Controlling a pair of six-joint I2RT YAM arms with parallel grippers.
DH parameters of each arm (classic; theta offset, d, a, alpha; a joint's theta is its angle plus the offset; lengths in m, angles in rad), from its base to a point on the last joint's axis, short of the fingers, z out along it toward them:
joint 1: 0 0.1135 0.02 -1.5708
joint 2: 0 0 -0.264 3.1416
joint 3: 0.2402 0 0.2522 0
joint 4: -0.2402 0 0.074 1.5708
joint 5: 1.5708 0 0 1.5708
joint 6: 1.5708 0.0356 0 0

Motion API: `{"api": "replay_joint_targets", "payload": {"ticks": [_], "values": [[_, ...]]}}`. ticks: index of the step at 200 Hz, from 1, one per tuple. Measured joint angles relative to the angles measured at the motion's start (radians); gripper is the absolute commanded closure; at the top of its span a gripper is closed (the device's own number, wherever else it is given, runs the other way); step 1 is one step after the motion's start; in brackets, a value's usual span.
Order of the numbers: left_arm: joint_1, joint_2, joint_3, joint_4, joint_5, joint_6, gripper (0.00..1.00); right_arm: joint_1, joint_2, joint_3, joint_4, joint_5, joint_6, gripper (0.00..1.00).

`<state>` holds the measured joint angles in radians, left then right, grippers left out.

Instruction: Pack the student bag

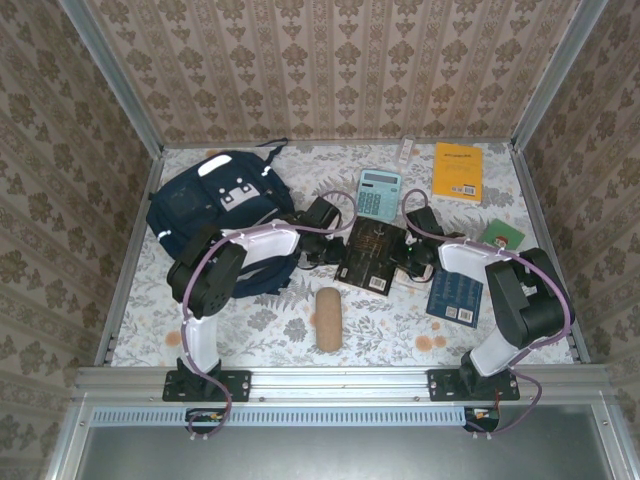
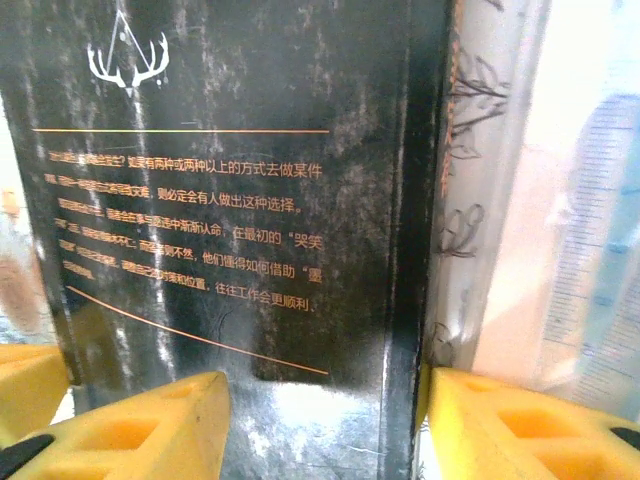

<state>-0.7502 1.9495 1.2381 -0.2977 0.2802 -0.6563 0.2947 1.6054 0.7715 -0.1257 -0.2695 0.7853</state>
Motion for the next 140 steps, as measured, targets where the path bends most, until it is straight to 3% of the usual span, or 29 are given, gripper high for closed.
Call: {"api": "replay_joint_targets", "payload": {"ticks": [77,115,140], "values": [[0.017,0.000,0.006,-0.010,-0.012,0.000,0.85,-0.016,-0.017,-0.086,0.277,-0.127,0.114,0.55],[0.014,0.001,0.008,-0.003,0.003,0.001,0.85,-0.005,-0.068,-0.094,0.384,-0.209,0.135,0.55],[-0.006,0.013,0.008,0.000,0.023,0.002,0.85,0.012,-0.080,-0.094,0.400,-0.248,0.127,0.49]]}}
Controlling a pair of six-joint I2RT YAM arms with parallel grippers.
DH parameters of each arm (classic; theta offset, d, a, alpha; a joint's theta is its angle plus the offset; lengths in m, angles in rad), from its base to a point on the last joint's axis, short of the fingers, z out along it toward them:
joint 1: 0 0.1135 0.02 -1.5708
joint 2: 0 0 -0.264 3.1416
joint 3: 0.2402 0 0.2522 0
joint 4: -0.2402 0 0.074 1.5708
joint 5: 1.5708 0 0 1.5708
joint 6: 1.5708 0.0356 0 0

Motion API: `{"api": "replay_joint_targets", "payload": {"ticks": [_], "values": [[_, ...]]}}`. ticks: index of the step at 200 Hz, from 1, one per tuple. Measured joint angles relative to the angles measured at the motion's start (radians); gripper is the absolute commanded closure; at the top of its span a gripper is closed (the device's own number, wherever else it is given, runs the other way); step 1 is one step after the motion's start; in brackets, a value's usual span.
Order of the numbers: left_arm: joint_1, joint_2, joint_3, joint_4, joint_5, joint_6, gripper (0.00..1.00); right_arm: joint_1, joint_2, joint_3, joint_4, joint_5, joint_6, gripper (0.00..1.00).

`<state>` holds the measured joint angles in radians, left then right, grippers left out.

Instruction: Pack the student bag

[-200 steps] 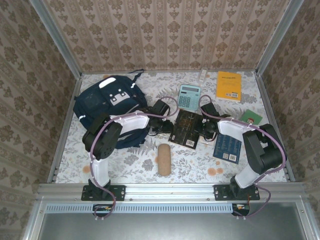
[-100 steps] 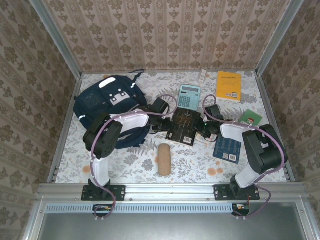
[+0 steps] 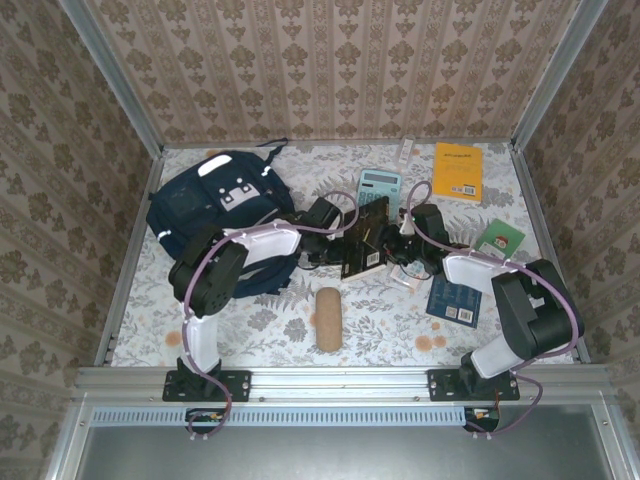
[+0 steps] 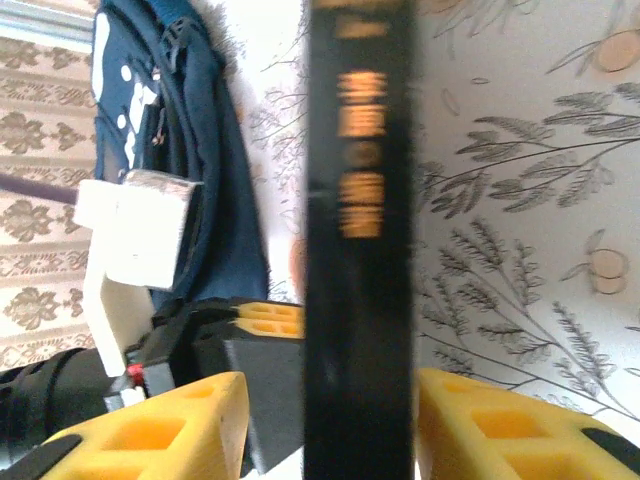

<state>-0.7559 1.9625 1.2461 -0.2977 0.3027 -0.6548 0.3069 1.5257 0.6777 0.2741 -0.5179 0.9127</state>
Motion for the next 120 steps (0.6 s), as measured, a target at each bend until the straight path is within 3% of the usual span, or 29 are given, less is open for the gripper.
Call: {"api": "replay_joint_targets", "payload": {"ticks": [39,68,120], "values": [[-0.003,0.002,0.000,-0.002,0.013,0.003,0.85,0.002,0.001,0.001,-0.016,-0.015,-0.025,0.64],[-0.002,0.002,0.002,-0.010,0.012,0.016,0.81,0.000,0.001,0.008,-0.054,-0.012,-0.056,1.00],[0.033,-0.062,0.005,-0.112,-0.016,0.072,0.60,-0.007,-0.055,0.015,-0.141,-0.010,-0.079,1.00]]}}
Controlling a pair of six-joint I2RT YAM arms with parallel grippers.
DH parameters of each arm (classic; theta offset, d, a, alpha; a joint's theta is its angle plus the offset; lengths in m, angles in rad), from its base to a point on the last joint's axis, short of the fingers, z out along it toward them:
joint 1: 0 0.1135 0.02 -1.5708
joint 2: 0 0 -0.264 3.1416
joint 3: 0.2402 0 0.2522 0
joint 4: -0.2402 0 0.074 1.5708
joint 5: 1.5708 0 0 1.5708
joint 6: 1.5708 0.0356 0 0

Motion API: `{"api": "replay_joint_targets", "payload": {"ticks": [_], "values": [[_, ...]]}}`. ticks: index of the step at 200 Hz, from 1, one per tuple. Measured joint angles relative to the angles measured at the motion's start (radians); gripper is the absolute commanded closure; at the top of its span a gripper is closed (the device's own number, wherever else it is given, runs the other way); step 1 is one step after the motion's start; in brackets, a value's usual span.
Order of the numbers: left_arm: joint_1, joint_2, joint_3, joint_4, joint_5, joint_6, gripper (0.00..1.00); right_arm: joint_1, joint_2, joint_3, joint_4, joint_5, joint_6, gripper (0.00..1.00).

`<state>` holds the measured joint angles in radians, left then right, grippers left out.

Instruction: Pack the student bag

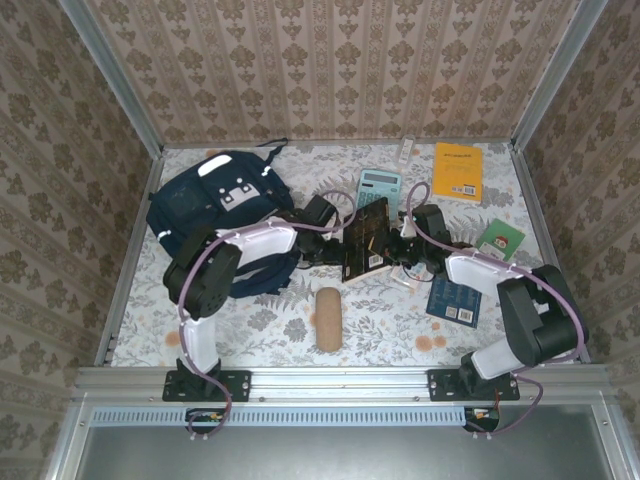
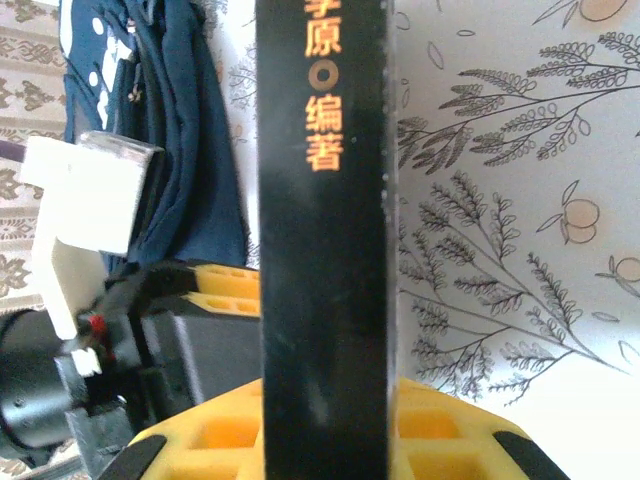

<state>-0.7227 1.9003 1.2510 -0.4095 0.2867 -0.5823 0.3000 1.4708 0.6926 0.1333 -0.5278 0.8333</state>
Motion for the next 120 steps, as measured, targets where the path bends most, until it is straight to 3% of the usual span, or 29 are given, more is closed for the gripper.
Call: {"api": "replay_joint_targets", "payload": {"ticks": [72,120], "values": [[0.188,-0.339,-0.013,-0.257,-0.099,0.197,0.52,-0.006,-0.079,0.006,-0.019,0.000,0.015,1.00],[0.225,-0.390,-0.077,-0.459,-0.159,0.350,0.48,-0.006,-0.079,0.016,-0.014,-0.001,0.042,1.00]]}}
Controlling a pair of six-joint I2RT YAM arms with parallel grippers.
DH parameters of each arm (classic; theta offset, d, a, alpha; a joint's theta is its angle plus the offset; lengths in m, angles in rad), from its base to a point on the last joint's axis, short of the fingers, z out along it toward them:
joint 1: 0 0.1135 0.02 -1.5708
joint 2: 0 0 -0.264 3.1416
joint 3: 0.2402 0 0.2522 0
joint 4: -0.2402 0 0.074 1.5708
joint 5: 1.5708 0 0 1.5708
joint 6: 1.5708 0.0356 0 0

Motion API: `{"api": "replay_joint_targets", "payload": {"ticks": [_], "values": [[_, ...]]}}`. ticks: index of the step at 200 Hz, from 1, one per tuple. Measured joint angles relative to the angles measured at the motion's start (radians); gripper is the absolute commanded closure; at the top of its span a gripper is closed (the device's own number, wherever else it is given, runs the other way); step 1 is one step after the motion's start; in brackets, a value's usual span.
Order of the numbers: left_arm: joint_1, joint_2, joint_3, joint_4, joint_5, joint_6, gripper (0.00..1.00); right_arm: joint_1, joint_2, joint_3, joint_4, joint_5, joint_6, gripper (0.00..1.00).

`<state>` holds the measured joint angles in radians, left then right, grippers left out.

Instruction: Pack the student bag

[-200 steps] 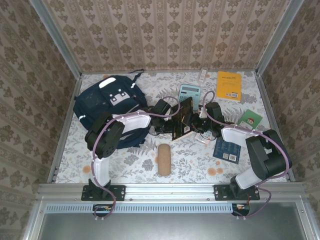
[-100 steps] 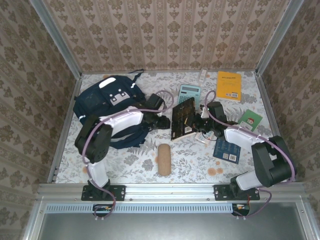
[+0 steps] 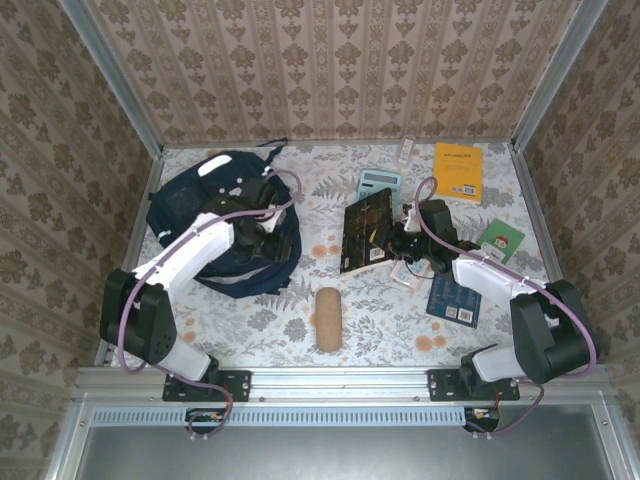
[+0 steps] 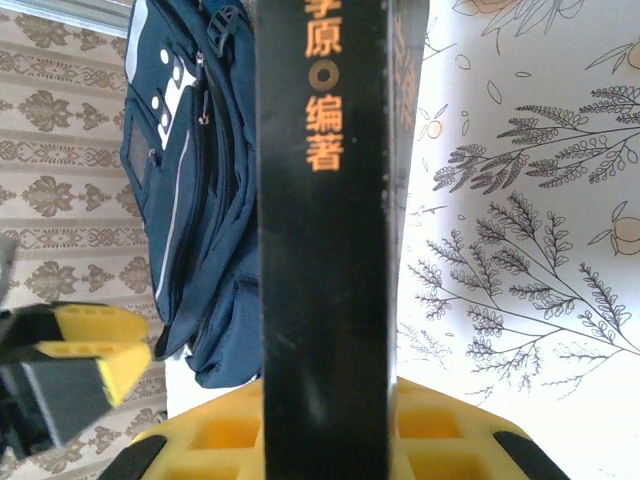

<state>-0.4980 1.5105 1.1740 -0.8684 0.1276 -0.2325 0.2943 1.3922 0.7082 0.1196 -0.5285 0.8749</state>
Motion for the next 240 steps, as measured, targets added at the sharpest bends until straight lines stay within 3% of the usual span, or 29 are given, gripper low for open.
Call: {"api": "replay_joint_targets", "payload": {"ticks": [33,101,124,186,195,219,240], "values": [[0.000,-0.015,-0.052,-0.060,-0.054,0.051,0.48,0.000,0.000,0.004,0.009,-0.003,0.015,1.00],[0.001,0.018,-0.055,-0.026,-0.150,0.085,0.50,0.005,0.000,0.006,0.011,-0.003,0.020,1.00],[0.002,0.020,-0.055,-0.003,-0.176,0.101,0.64,0.011,0.000,0.006,0.011,-0.003,0.024,1.00],[0.002,0.039,-0.076,0.024,-0.154,0.122,0.61,0.025,0.000,0.006,0.012,-0.003,0.042,1.00],[0.002,0.041,-0.077,0.024,-0.149,0.124,0.68,0.025,0.000,0.006,0.013,-0.003,0.043,1.00],[0.002,0.053,-0.077,0.024,-0.147,0.132,1.00,0.031,0.000,0.006,0.027,-0.004,0.047,1.00],[0.002,0.056,-0.074,0.018,-0.146,0.130,1.00,0.038,0.000,0.010,0.045,-0.004,0.058,1.00]]}}
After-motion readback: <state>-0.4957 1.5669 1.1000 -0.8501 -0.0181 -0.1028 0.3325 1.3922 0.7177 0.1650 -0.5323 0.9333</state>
